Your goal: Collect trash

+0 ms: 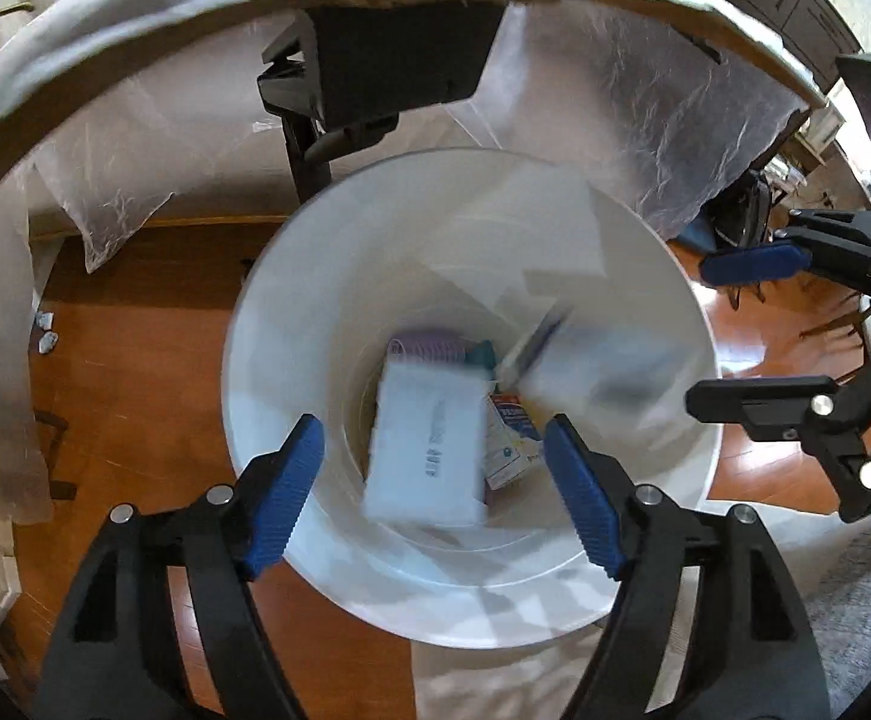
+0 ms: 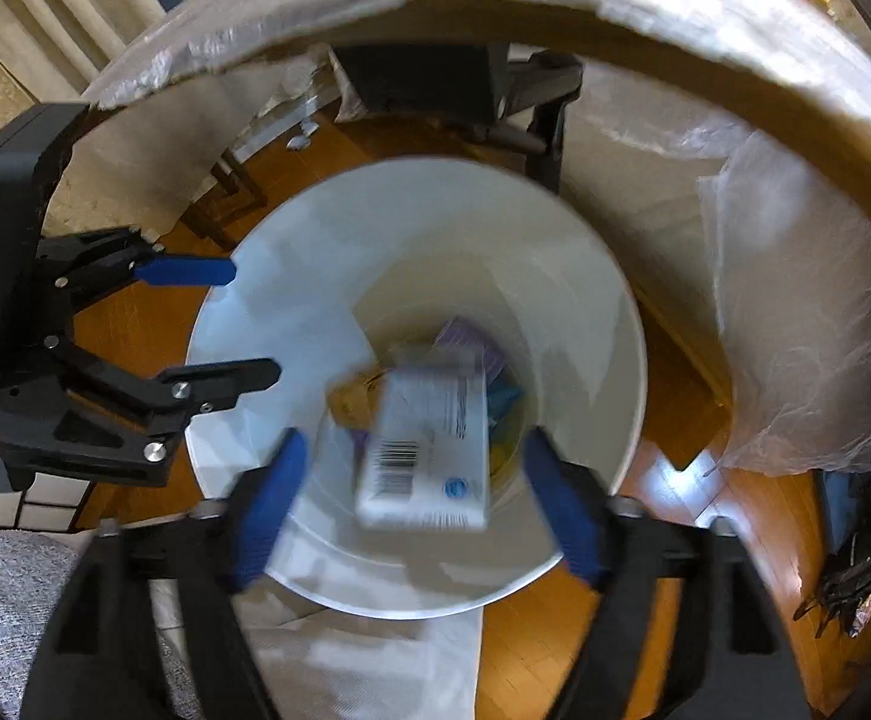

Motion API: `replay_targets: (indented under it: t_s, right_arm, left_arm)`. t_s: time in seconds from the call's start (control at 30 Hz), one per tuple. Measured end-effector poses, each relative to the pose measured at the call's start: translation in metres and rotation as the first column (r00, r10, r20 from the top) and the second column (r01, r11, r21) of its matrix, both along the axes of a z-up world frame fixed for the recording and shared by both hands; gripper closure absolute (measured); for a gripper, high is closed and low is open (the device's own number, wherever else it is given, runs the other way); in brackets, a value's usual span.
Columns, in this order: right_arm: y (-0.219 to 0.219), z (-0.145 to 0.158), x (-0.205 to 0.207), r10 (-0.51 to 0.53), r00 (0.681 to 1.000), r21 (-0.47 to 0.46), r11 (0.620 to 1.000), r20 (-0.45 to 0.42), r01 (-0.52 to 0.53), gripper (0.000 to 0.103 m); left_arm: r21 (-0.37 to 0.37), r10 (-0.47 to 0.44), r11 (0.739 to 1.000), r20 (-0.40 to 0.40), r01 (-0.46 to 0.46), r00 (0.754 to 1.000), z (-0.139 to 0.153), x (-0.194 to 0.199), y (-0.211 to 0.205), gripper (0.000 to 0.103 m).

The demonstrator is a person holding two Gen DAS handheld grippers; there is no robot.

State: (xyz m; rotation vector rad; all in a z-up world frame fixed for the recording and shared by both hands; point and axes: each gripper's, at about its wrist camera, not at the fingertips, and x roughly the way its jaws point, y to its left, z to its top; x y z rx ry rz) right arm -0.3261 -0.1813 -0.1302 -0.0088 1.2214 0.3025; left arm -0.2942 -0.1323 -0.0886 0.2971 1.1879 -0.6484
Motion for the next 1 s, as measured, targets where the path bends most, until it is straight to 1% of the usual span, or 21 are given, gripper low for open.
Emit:
replay_targets:
  t_s: [0.03,0.1,0.2,0.23,0.27,0.3,0.33,0.37,0.4,0.43,0.47,0.5,0.57,0.63,0.7,0.73,0.8,0.93,1.0]
  right_arm:
    - [-0.001,0.004,-0.002,-0.001,1.000,-0.004,1.000,0.004,0.001,0.025]
    - [-0.004,0.024,-0.006,-0.006,1.000,0.006,1.000,0.027,0.006,0.025]
    - [-0.011,0.075,-0.006,-0.010,0.993,0.045,0.999,0.116,0.004,0.025]
    - [-0.014,0.096,-0.006,-0.013,0.986,0.054,0.999,0.169,0.004,0.019]
    - [-0.017,0.110,-0.006,-0.019,0.977,0.053,0.999,0.213,0.008,0.015]
    - [-0.023,0.134,-0.002,-0.040,0.952,0.037,0.999,0.305,0.030,0.005]
    - [-0.028,0.145,0.003,-0.054,0.936,0.025,0.999,0.347,0.048,0.004]
    - [-0.036,0.157,0.015,-0.074,0.915,0.006,0.997,0.396,0.078,0.004]
    - [-0.044,0.164,0.026,-0.094,0.902,-0.008,0.994,0.422,0.108,0.004]
    - [-0.054,0.168,0.043,-0.126,0.886,-0.025,0.988,0.447,0.154,0.004]
    - [-0.061,0.170,0.054,-0.146,0.876,-0.030,0.983,0.459,0.180,0.004]
    - [-0.074,0.170,0.075,-0.181,0.866,-0.030,0.975,0.466,0.219,0.004]
    - [-0.095,0.166,0.105,-0.240,0.857,-0.030,0.958,0.456,0.285,0.004]
    - [-0.119,0.161,0.135,-0.302,0.842,-0.014,0.939,0.447,0.344,0.004]
    - [-0.141,0.154,0.157,-0.348,0.836,-0.012,0.921,0.425,0.390,0.004]
    - [-0.150,0.150,0.166,-0.363,0.832,-0.024,0.912,0.419,0.410,0.004]
    - [-0.165,0.139,0.186,-0.390,0.828,-0.055,0.892,0.403,0.448,0.004]
    - [-0.185,0.118,0.221,-0.432,0.820,-0.091,0.863,0.375,0.496,0.004]
    - [-0.194,0.111,0.233,-0.452,0.815,-0.105,0.849,0.364,0.518,0.004]
  left_arm:
    - [0.001,0.005,1.000,0.002,-0.005,1.000,0.002,0.001,0.002,0.027]
    - [-0.020,0.015,1.000,0.015,-0.015,1.000,0.021,-0.001,0.007,0.027]
    - [-0.105,0.007,0.994,0.088,0.002,0.996,0.072,-0.006,0.015,0.026]
    - [-0.163,0.008,0.987,0.132,0.014,0.991,0.101,-0.006,0.020,0.024]
    - [-0.194,0.016,0.981,0.160,0.016,0.987,0.117,-0.005,0.023,0.011]
    - [-0.241,0.047,0.970,0.229,0.010,0.972,0.143,0.000,0.029,0.006]
    - [-0.262,0.079,0.965,0.281,-0.003,0.956,0.157,0.005,0.034,0.002]
    - [-0.279,0.126,0.960,0.338,-0.029,0.933,0.170,0.014,0.040,0.002]
    - [-0.288,0.186,0.955,0.382,-0.075,0.905,0.181,0.032,0.046,0.002]
    - [-0.286,0.225,0.951,0.391,-0.114,0.892,0.183,0.047,0.049,0.002]
    - [-0.278,0.269,0.946,0.391,-0.165,0.880,0.184,0.065,0.053,0.002]
    - [-0.274,0.323,0.934,0.379,-0.229,0.867,0.181,0.093,0.059,0.002]
    - [-0.275,0.394,0.910,0.341,-0.310,0.853,0.172,0.134,0.069,0.002]
    - [-0.271,0.438,0.892,0.323,-0.362,0.839,0.162,0.168,0.078,0.002]
    - [-0.231,0.483,0.874,0.305,-0.428,0.821,0.149,0.202,0.085,0.002]
    - [-0.221,0.491,0.870,0.299,-0.441,0.818,0.144,0.210,0.087,0.002]
    - [-0.194,0.522,0.853,0.270,-0.485,0.809,0.130,0.233,0.093,0.002]
    - [-0.172,0.557,0.830,0.241,-0.531,0.795,0.114,0.255,0.098,0.002]
    - [-0.165,0.563,0.826,0.233,-0.539,0.793,0.111,0.260,0.100,0.002]
